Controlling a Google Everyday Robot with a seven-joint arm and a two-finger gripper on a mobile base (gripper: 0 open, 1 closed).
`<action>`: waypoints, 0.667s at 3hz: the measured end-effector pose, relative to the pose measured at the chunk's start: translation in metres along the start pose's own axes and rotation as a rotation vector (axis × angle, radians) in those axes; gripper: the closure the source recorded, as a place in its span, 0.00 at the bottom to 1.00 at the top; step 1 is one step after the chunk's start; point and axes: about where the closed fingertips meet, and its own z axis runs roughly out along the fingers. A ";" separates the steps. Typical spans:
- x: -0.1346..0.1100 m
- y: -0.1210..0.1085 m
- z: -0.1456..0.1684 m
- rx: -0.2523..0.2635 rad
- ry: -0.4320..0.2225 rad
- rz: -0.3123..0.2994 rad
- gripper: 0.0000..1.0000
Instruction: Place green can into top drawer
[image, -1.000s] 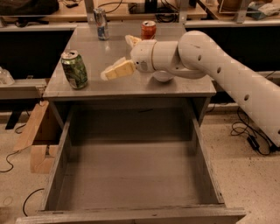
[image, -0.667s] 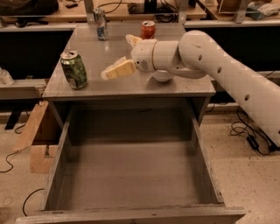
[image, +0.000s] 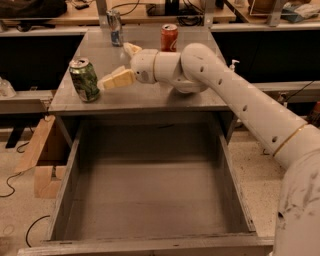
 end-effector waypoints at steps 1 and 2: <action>-0.005 0.016 0.043 -0.077 -0.075 0.005 0.00; -0.022 0.037 0.070 -0.140 -0.152 -0.031 0.00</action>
Offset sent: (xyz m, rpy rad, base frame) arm -0.0070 0.0817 0.0062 0.1355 -0.0540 0.1713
